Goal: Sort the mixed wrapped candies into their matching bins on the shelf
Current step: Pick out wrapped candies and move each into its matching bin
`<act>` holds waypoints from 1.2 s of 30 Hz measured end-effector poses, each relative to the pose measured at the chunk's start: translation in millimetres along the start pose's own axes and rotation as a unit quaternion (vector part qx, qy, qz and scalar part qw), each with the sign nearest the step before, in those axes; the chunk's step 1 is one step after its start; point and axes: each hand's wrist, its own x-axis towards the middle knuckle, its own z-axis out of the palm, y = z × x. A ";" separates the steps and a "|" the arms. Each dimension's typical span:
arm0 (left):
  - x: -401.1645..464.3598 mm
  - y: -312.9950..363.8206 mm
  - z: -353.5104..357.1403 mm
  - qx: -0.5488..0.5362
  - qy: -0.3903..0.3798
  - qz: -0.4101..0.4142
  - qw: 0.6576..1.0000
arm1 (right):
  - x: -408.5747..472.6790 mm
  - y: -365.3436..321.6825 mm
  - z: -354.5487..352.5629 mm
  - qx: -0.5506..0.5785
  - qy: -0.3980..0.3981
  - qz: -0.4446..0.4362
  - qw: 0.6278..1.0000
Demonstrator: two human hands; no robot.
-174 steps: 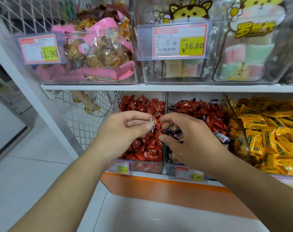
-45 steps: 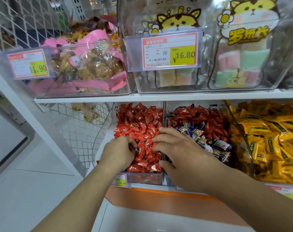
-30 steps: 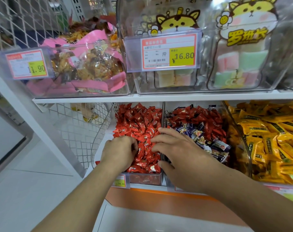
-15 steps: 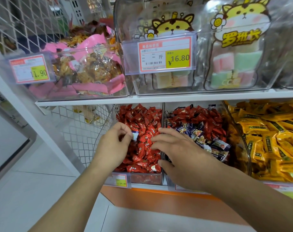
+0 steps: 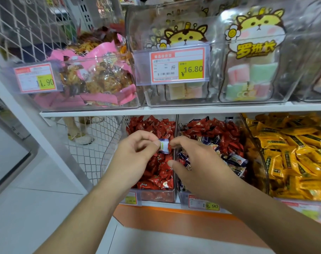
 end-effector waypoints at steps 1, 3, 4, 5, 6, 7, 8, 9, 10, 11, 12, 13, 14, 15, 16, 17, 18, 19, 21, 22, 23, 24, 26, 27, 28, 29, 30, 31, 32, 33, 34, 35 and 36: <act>-2.5 2.8 2.7 -0.016 -0.014 -0.002 1.000 | 0.2 -1.1 -0.3 0.018 0.002 0.008 1.000; -6.3 6.9 7.9 -0.040 -0.040 0.001 0.998 | 1.0 -3.4 -1.9 0.054 0.033 0.015 0.998; -7.0 8.4 9.6 -0.046 -0.050 0.005 0.998 | 1.3 -3.6 -4.0 0.062 0.053 0.015 0.997; -6.9 9.8 10.3 -0.050 -0.057 0.008 0.997 | 2.0 -2.9 -7.1 0.063 0.072 0.017 0.995; -5.5 9.8 9.3 -0.051 -0.057 0.009 0.997 | 2.7 -1.7 -11.1 0.055 0.086 0.023 0.995; -3.4 8.3 7.3 -0.047 -0.054 0.010 0.997 | 3.2 1.0 -15.6 0.039 0.095 0.033 0.994; -0.3 4.4 4.0 -0.034 -0.045 0.010 0.998 | 4.0 4.6 -20.4 0.018 0.099 0.049 0.994; 3.4 -2.0 -0.3 -0.005 -0.035 0.012 0.999 | 5.0 10.1 -25.5 -0.005 0.100 0.070 0.992; 7.4 -10.7 -4.9 0.047 -0.022 0.018 0.999 | 6.0 14.8 -30.8 -0.042 0.097 0.094 0.990; 11.3 -20.8 -9.0 0.114 -0.012 0.030 0.993 | 6.6 19.0 -35.0 -0.092 0.087 0.115 0.985; 14.4 -30.8 -12.2 0.184 -0.015 0.046 0.982 | 6.8 22.0 -37.3 -0.146 0.069 0.128 0.979; 16.9 -39.4 -13.6 0.249 -0.034 0.061 0.966 | 6.3 23.7 -37.7 -0.181 0.047 0.131 0.974; 19.4 -47.1 -13.0 0.302 -0.063 0.069 0.949 | 4.6 22.4 -36.7 -0.190 0.025 0.123 0.974; 21.0 -51.5 -10.7 0.341 -0.098 0.067 0.932 | 2.7 18.3 -34.0 -0.182 0.008 0.098 0.978; 23.5 -55.2 -7.2 0.365 -0.129 0.055 0.920 | 1.1 13.2 -29.6 -0.167 -0.006 0.057 0.984; 25.9 -57.7 -2.8 0.379 -0.155 0.038 0.912 | 0.7 10.3 -22.8 -0.154 -0.016 0.011 0.988; 28.6 -60.5 1.8 0.391 -0.169 0.031 0.904 | 1.2 8.7 -15.2 -0.150 -0.025 -0.030 0.988; 31.6 -63.4 6.6 0.405 -0.173 0.040 0.897 | 2.7 8.9 -7.2 -0.147 -0.035 -0.059 0.987; 35.4 -66.3 13.7 0.429 -0.160 0.071 0.886 | 5.2 11.9 6.7 -0.136 -0.050 -0.081 0.986; 36.0 -66.9 14.9 0.440 -0.150 0.080 0.882 | 6.3 14.1 11.9 -0.133 -0.055 -0.087 0.986; 36.9 -67.5 15.1 0.452 -0.140 0.087 0.877 | 7.1 16.6 15.5 -0.133 -0.053 -0.092 0.985; 37.3 -68.2 14.3 0.459 -0.132 0.091 0.874 | 7.7 18.9 17.5 -0.133 -0.050 -0.097 0.985; 37.3 -70.5 11.2 0.446 -0.116 0.085 0.883 | 8.5 20.4 18.0 -0.127 -0.044 -0.100 0.986; 37.2 -71.4 9.5 0.432 -0.109 0.080 0.892 | 8.8 20.5 17.8 -0.124 -0.041 -0.102 0.986; 37.7 -72.7 7.7 0.418 -0.100 0.078 0.900 | 8.6 19.9 17.0 -0.121 -0.038 -0.102 0.987; 38.3 -73.6 5.4 0.407 -0.088 0.073 0.906 | 8.6 19.4 16.5 -0.121 -0.036 -0.103 0.987; 39.0 -72.9 3.0 0.396 -0.075 0.067 0.913 | 8.6 19.3 16.4 -0.123 -0.036 -0.104 0.986; 40.1 -71.6 0.1 0.386 -0.059 0.056 0.919 | 8.5 19.1 16.0 -0.124 -0.037 -0.102 0.986; 41.5 -70.1 -3.4 0.375 -0.040 0.047 0.925 | 8.5 19.0 15.6 -0.125 -0.040 -0.099 0.986; 43.1 -68.3 -7.7 0.365 -0.020 0.035 0.930 | 8.7 18.8 15.3 -0.127 -0.042 -0.097 0.986; 43.9 -65.9 -12.1 0.353 0.000 0.021 0.935 | 8.6 18.9 14.5 -0.127 -0.044 -0.095 0.986; 44.2 -63.5 -16.6 0.337 0.020 0.006 0.941 | 8.5 18.7 13.7 -0.127 -0.048 -0.092 0.986; 43.8 -60.8 -21.0 0.318 0.038 -0.006 0.947 | 8.6 18.7 12.9 -0.126 -0.051 -0.089 0.987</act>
